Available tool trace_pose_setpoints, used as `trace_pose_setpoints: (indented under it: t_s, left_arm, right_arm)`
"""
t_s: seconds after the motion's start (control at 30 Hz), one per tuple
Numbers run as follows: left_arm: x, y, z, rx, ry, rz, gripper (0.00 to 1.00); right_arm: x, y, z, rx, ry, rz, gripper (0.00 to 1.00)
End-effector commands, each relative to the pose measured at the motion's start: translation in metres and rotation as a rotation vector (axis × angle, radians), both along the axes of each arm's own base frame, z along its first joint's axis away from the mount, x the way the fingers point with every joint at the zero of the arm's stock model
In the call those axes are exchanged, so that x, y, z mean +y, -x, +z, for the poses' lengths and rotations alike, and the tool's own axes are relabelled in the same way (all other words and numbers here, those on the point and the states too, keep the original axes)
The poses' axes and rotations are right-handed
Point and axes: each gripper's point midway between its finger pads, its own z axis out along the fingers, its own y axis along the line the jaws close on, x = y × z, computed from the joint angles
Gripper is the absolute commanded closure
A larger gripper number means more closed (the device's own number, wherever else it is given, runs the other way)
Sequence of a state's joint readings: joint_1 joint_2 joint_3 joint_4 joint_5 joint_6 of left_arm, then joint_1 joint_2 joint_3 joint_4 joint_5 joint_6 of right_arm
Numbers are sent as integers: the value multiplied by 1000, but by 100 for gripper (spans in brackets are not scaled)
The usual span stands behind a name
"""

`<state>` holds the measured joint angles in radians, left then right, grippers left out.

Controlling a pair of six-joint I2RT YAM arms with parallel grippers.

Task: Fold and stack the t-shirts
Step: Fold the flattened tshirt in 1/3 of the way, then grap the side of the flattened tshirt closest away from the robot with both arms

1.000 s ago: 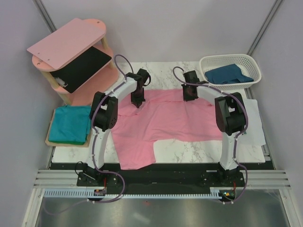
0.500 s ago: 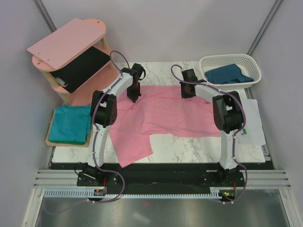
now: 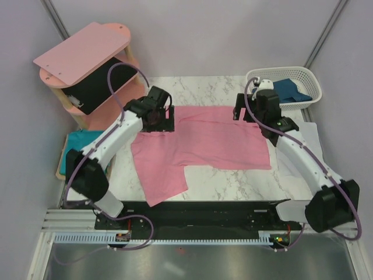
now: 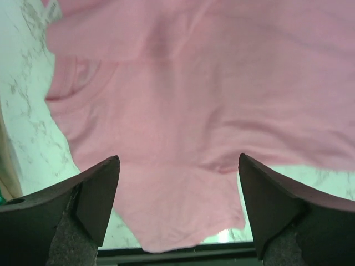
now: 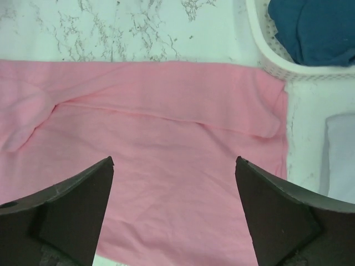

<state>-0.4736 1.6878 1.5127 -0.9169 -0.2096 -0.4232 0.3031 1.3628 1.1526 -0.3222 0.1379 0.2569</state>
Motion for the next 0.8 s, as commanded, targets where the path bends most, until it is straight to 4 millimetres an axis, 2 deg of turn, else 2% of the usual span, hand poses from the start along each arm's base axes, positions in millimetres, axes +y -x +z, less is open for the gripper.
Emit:
trace_pose_setpoints:
  t_s: [0.0, 0.03, 0.07, 0.1, 0.13, 0.37, 0.4, 0.47, 0.5, 0.63, 0.67, 0.77]
  left_arm:
    - [2, 54, -16, 3, 37, 40, 4]
    - [-7, 66, -19, 1, 66, 42, 2]
    - [-8, 76, -12, -29, 99, 43, 2]
    - [-5, 94, -31, 9, 85, 41, 2]
    - [-13, 107, -33, 9, 107, 41, 2]
    - [-16, 185, -66, 79, 128, 23, 0]
    - [-17, 191, -69, 87, 129, 17, 0]
    - [-21, 207, -78, 112, 114, -3, 0]
    - [-22, 213, -82, 124, 103, -9, 0]
    - [-26, 240, -101, 173, 9, -42, 0]
    - [-24, 244, -106, 177, -18, -42, 0]
    - [-21, 257, -119, 201, -94, -51, 0]
  right_arm:
    - [-15, 39, -37, 103, -55, -51, 2]
    - [-20, 52, -48, 126, -97, -54, 2]
    - [-18, 58, -52, 142, -154, -73, 2]
    - [-20, 64, -58, 159, -187, -85, 2]
    - [-26, 75, -69, 189, -231, -109, 2]
    - [-54, 121, -110, 289, -413, -305, 2]
    - [-60, 130, -124, 321, -436, -343, 2]
    - [-58, 138, -127, 331, -493, -369, 2]
    - [-67, 144, -137, 348, -526, -413, 2]
    - [-71, 156, -145, 367, -623, -468, 4]
    - [-73, 158, -149, 377, -640, -476, 9]
    - [-76, 167, -159, 413, -701, -508, 14]
